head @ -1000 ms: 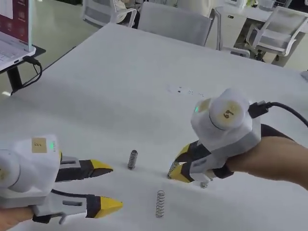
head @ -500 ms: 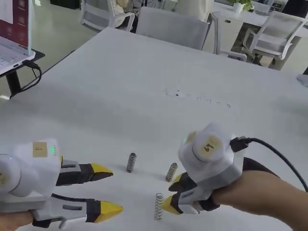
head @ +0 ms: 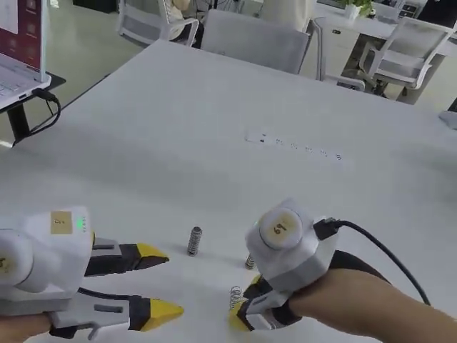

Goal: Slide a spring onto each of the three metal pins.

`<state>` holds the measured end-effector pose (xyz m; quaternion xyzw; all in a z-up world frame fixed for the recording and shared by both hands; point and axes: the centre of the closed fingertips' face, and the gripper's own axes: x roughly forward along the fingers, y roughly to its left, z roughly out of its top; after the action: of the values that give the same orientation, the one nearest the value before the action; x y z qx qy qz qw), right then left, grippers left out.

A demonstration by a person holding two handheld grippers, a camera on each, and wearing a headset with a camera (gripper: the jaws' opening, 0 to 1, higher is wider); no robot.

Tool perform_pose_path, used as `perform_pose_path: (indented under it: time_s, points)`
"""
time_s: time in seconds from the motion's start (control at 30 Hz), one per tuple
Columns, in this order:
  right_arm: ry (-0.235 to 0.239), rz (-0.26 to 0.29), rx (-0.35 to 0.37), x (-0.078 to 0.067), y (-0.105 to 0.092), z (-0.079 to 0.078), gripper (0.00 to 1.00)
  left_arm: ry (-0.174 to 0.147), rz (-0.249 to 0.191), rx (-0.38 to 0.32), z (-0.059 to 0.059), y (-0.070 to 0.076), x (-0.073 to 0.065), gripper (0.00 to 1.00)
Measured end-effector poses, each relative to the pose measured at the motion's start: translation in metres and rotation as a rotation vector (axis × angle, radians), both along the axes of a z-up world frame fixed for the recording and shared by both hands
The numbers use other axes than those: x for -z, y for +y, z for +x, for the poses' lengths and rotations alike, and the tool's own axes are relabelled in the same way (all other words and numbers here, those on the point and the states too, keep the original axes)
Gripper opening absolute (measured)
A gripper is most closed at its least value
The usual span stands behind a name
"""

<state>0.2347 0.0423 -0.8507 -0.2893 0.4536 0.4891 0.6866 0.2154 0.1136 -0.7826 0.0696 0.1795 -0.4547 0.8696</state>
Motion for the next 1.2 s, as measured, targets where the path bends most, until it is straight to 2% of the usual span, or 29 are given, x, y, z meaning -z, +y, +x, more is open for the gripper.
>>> perform_pose_path:
  time_s: [0.23,0.4,0.43,0.67,0.97,1.0,1.07,1.2]
  points:
    - [-0.018,-0.006,0.045,0.006,0.0,0.004,0.24,0.003,0.002,0.0,-0.001,0.0,0.001,0.36]
    - [-0.059,-0.048,-0.007,0.013,-0.006,0.003,0.2,0.006,0.003,0.002,-0.002,-0.001,0.001,0.36]
    - [-0.058,-0.032,-0.005,0.012,-0.004,0.003,0.2,0.006,0.003,0.002,-0.002,-0.001,0.001,0.36]
    - [-0.077,-0.06,-0.052,0.011,-0.01,0.005,0.13,0.007,0.006,0.01,-0.003,-0.005,0.001,0.36]
    - [-0.1,-0.045,-0.106,0.011,-0.013,0.006,0.08,0.008,0.012,0.023,-0.002,-0.007,0.002,0.34]
    - [-0.092,-0.038,-0.112,0.009,-0.012,0.004,0.08,0.007,0.012,0.026,-0.002,-0.008,0.002,0.34]
    - [-0.063,0.011,-0.137,0.001,-0.004,-0.004,0.08,0.008,0.015,0.036,-0.003,-0.01,0.003,0.34]
    - [-0.043,0.054,-0.179,-0.013,0.006,-0.013,0.08,0.01,0.02,0.053,-0.004,-0.015,0.003,0.32]
